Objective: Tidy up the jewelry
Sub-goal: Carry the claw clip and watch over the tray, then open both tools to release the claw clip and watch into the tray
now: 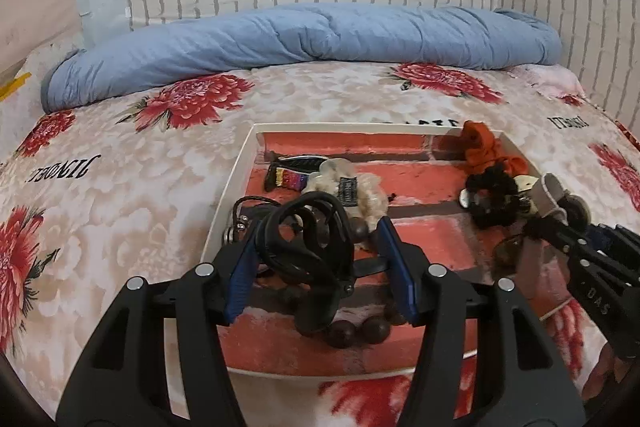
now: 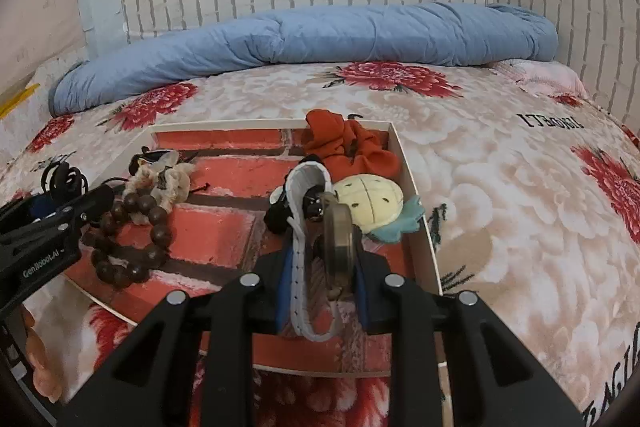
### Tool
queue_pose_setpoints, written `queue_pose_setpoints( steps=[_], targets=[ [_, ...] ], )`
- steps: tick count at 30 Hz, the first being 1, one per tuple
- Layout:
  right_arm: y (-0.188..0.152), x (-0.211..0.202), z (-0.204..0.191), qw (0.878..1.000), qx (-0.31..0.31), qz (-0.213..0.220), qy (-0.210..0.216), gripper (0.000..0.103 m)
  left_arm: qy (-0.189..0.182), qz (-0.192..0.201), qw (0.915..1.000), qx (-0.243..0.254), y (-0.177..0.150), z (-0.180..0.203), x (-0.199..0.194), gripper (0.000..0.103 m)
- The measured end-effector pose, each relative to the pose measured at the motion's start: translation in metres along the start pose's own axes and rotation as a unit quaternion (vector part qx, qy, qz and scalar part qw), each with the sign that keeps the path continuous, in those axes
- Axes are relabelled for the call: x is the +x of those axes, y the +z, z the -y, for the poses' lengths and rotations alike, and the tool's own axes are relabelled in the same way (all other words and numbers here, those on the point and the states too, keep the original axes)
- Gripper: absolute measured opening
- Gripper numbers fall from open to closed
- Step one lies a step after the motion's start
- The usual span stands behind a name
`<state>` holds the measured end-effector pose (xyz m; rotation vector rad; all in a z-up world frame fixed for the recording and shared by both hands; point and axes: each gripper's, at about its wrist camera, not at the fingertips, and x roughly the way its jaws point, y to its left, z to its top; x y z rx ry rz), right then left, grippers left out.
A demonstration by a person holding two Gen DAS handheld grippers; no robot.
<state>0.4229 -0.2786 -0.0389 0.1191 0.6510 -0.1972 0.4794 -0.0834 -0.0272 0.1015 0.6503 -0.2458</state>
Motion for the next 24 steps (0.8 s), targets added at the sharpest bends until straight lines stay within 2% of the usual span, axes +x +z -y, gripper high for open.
queue_pose_setpoints(
  steps=[9,18,24],
  targets=[
    [0.000,0.011,0.004,1.000,0.008,0.007,-0.015,0.025,-0.001,0.010,0.9999,0.006,-0.004,-0.001,0.007,0.056],
    [0.002,0.021,0.004,1.000,0.005,-0.002,-0.010,0.027,0.000,-0.014,0.9998,0.015,-0.008,0.003,0.021,0.056],
    [0.001,0.021,-0.001,1.000,-0.001,-0.007,-0.003,0.039,-0.005,-0.025,0.9996,0.009,-0.011,0.001,0.025,0.058]
  ],
)
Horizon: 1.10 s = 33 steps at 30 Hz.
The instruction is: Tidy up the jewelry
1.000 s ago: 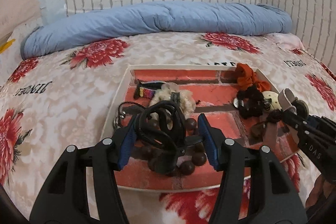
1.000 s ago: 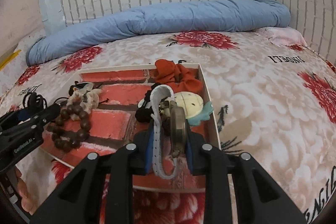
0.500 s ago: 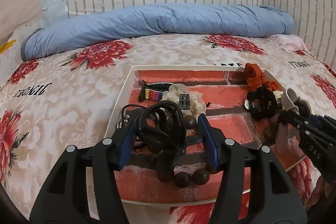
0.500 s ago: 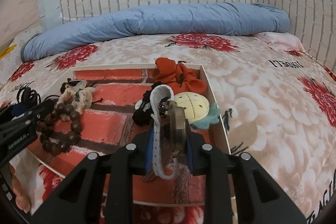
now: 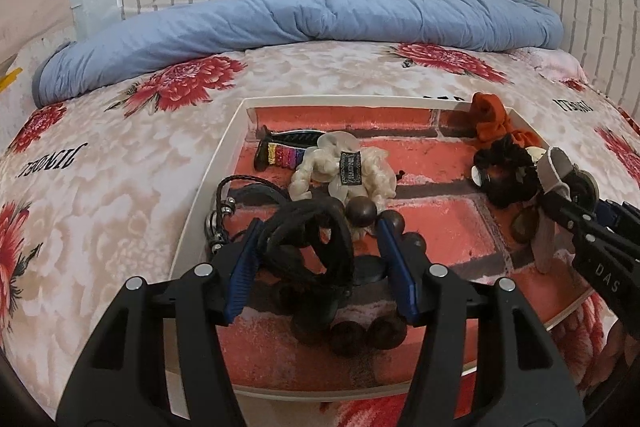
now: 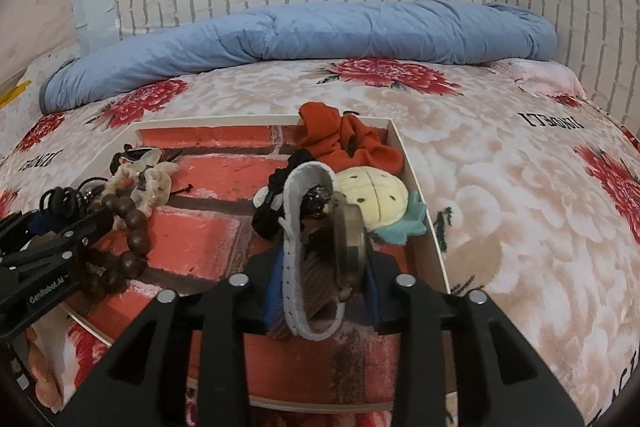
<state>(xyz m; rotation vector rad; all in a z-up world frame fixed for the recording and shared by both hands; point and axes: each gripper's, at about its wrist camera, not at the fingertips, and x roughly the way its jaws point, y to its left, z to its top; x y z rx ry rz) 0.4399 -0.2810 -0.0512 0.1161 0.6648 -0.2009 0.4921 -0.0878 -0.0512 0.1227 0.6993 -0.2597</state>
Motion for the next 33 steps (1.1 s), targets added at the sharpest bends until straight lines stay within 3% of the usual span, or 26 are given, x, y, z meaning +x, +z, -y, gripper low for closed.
queue_pose_setpoints(
  steps=[2,9,14,16,20,33],
  targets=[
    [-0.001,0.000,0.001,1.000,0.003,-0.007,0.006,0.046,0.001,0.001,1.0000,0.002,0.000,0.001,0.000,0.061],
    [-0.003,-0.010,0.009,1.000,0.015,-0.015,0.015,0.053,0.000,0.018,0.9998,0.002,-0.001,0.000,-0.016,0.073],
    [-0.003,-0.032,0.017,1.000,0.018,0.002,0.025,0.078,0.011,0.020,0.9997,-0.004,-0.007,-0.002,-0.038,0.086],
    [-0.001,-0.044,0.019,0.999,0.018,0.012,0.029,0.079,0.016,0.024,0.9996,-0.005,-0.009,-0.004,-0.051,0.090],
    [-0.001,-0.070,0.020,0.998,0.016,0.033,0.045,0.094,0.030,0.043,0.9986,-0.011,-0.019,-0.010,-0.089,0.098],
    [-0.058,-0.156,0.026,0.996,-0.024,0.066,0.048,0.099,0.064,0.087,0.9929,-0.048,-0.085,-0.015,-0.191,0.098]
  ],
)
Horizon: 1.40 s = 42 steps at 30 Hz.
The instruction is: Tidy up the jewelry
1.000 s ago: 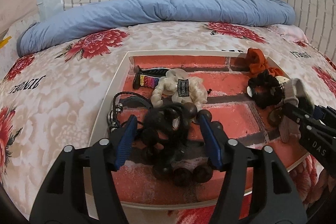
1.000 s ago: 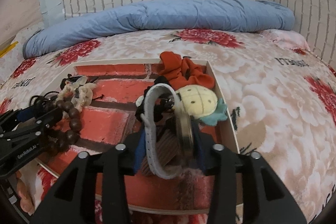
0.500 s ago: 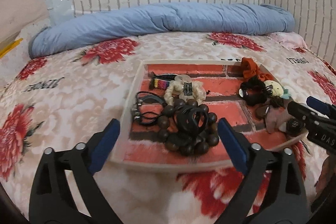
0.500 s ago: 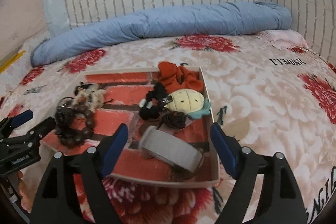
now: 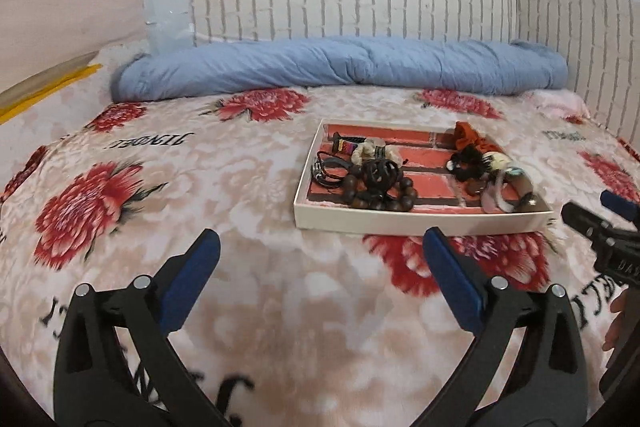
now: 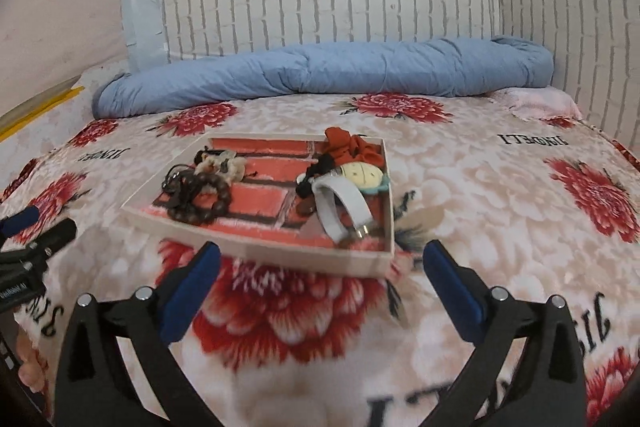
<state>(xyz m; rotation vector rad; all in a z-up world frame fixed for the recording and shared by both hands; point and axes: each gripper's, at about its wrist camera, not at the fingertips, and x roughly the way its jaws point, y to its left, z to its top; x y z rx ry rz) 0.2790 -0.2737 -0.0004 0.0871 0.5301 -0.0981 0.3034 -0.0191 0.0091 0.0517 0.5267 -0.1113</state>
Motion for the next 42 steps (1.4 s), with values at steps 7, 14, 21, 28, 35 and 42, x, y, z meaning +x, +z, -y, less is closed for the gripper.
queue_pose_setpoints(
  steps=[7,14,21,28,35,42],
  targets=[
    [-0.025,-0.043,0.012,1.000,-0.004,0.017,0.002,0.099,0.001,0.049,0.9987,-0.017,-0.024,0.005,-0.057,0.098],
    [-0.046,-0.081,0.013,0.999,-0.016,0.046,0.000,0.099,0.007,0.070,0.9973,-0.020,-0.051,0.015,-0.089,0.098],
    [-0.066,-0.083,0.020,0.999,-0.008,0.049,-0.001,0.099,0.028,0.082,0.9962,-0.001,-0.075,0.028,-0.100,0.098],
    [-0.073,-0.095,0.020,0.997,-0.010,0.081,-0.005,0.099,0.025,0.076,0.9967,-0.016,-0.079,0.021,-0.097,0.098],
    [-0.074,-0.099,0.019,0.996,-0.009,0.091,-0.007,0.099,0.023,0.077,0.9966,-0.020,-0.080,0.019,-0.097,0.098],
    [-0.074,-0.101,0.021,0.995,-0.002,0.099,-0.006,0.099,0.020,0.073,0.9968,-0.024,-0.082,0.017,-0.096,0.098]
  ],
)
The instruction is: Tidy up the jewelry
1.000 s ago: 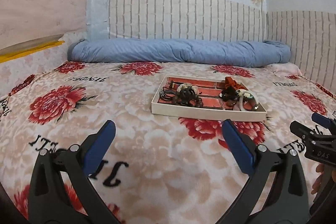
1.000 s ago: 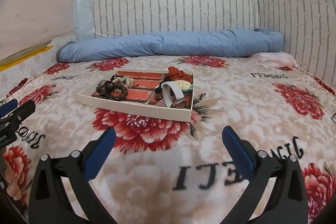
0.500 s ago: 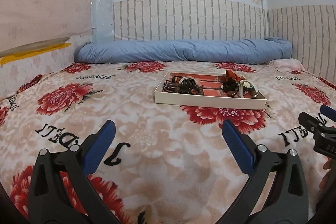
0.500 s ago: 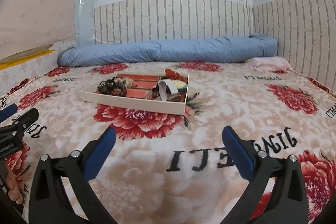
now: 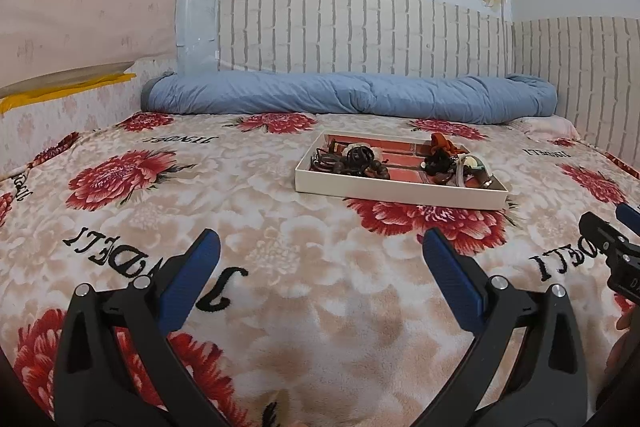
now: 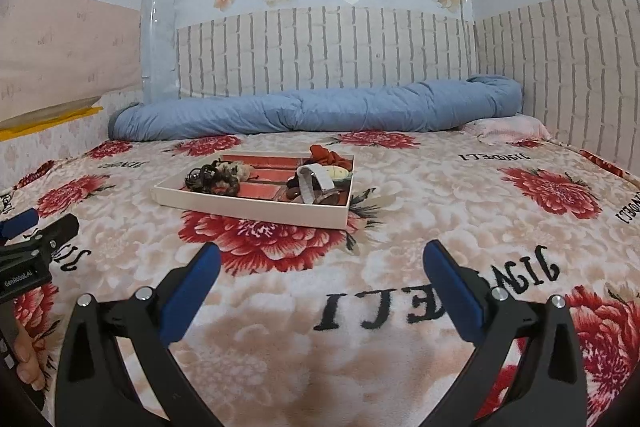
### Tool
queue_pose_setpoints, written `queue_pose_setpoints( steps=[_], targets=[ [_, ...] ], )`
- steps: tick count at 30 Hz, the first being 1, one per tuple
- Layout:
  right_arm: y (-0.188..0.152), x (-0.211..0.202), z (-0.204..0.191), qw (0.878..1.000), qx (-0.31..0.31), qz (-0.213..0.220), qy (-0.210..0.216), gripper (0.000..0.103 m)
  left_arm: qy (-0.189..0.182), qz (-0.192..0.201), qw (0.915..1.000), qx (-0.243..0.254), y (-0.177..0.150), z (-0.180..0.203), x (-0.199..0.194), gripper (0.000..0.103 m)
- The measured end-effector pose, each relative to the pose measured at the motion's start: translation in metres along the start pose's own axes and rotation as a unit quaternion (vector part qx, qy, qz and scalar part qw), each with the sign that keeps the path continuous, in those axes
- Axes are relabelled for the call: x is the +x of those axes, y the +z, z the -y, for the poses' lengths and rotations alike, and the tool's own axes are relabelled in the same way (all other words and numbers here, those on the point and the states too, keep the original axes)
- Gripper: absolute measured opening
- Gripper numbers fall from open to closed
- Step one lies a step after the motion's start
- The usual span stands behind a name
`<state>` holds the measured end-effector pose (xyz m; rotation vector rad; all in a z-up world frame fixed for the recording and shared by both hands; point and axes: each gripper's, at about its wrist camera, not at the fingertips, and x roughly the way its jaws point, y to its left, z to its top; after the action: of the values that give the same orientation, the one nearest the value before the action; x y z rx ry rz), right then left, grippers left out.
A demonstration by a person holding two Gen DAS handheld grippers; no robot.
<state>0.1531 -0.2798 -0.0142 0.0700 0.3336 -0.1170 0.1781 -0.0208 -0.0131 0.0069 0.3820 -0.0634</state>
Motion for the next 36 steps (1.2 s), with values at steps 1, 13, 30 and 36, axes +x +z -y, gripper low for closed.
queue_pose_setpoints(
  steps=[1,13,30,36],
  targets=[
    [-0.0001,-0.0005,0.0000,1.000,0.000,0.001,0.000,0.099,-0.001,0.000,1.0000,-0.001,0.0001,0.0000,0.0006,0.098],
    [-0.0006,-0.0026,-0.0005,1.000,0.000,0.006,-0.001,0.099,-0.008,-0.014,0.9999,0.000,-0.0018,0.0013,0.0067,0.098],
    [-0.0007,-0.0051,0.0019,1.000,-0.001,0.009,-0.002,0.099,-0.004,-0.003,0.9999,0.010,-0.0020,0.0097,0.0041,0.098],
    [-0.0006,-0.0051,0.0020,1.000,-0.001,0.009,-0.002,0.099,-0.004,-0.003,0.9999,0.009,-0.0021,0.0098,0.0039,0.098]
  ],
)
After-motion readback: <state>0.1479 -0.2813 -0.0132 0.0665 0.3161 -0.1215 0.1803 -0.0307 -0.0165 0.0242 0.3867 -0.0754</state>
